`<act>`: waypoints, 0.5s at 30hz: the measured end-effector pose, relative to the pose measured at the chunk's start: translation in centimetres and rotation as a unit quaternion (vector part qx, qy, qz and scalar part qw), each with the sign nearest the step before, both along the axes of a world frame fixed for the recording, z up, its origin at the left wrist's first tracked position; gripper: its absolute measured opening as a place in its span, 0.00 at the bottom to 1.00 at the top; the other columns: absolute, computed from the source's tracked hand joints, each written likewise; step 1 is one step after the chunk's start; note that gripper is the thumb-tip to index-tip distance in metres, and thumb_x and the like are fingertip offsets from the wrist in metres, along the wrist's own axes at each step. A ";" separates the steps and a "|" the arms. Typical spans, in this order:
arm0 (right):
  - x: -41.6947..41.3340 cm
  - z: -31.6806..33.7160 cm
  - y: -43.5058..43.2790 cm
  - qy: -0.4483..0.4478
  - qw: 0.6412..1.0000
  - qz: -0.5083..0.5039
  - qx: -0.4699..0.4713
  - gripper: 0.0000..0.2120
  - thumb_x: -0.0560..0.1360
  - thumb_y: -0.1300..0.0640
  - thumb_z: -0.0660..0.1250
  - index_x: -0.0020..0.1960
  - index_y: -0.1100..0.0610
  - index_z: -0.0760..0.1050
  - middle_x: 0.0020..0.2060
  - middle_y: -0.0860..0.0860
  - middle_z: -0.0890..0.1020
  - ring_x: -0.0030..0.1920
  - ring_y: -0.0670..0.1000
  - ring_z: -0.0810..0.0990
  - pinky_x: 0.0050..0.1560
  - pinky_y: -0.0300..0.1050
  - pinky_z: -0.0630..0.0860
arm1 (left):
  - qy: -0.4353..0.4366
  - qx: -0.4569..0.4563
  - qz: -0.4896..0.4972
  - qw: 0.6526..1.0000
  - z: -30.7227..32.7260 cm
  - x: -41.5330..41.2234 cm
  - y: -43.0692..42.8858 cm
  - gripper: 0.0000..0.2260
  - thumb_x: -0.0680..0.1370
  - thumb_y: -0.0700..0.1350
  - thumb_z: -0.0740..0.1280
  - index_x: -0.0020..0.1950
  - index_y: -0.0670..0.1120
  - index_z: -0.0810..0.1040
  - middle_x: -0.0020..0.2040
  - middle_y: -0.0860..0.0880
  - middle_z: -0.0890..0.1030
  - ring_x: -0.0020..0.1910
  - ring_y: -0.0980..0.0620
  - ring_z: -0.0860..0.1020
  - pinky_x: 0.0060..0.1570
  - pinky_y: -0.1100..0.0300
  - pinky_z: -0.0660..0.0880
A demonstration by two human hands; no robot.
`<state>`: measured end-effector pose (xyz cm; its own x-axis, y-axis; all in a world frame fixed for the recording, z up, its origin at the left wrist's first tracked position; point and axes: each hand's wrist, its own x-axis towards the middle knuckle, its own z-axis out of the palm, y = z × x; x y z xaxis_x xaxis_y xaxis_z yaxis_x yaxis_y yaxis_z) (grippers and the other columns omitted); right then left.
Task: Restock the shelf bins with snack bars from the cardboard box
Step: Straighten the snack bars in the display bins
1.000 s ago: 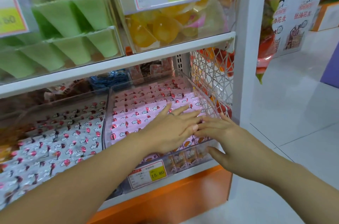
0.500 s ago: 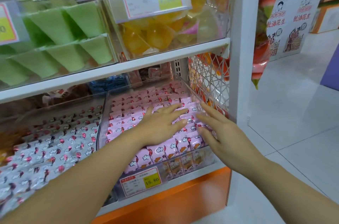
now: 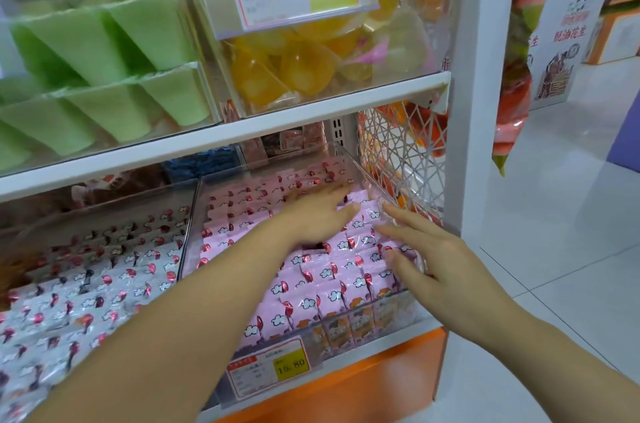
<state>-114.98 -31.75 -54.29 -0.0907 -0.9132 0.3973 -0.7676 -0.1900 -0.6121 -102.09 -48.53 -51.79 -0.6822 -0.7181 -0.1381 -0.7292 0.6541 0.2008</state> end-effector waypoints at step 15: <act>-0.1 0.0 -0.1 -0.047 0.999 0.011 0.004 0.13 0.76 0.58 0.65 0.59 0.50 0.79 0.68 0.32 0.63 0.60 0.19 0.56 0.52 0.14 0.56 | -0.048 -0.030 0.056 0.997 0.5 -0.8 -2.2 0.29 0.78 0.67 0.46 0.77 0.61 0.44 0.78 0.56 0.41 0.77 0.45 0.41 0.72 0.38 0.42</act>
<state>-115.07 -31.82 -54.33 -0.1079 -0.9187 0.3799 -0.7018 -0.2003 -0.6836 -102.88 -50.76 -51.26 -0.5834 -0.7978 -0.1523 -0.8120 0.5768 0.0894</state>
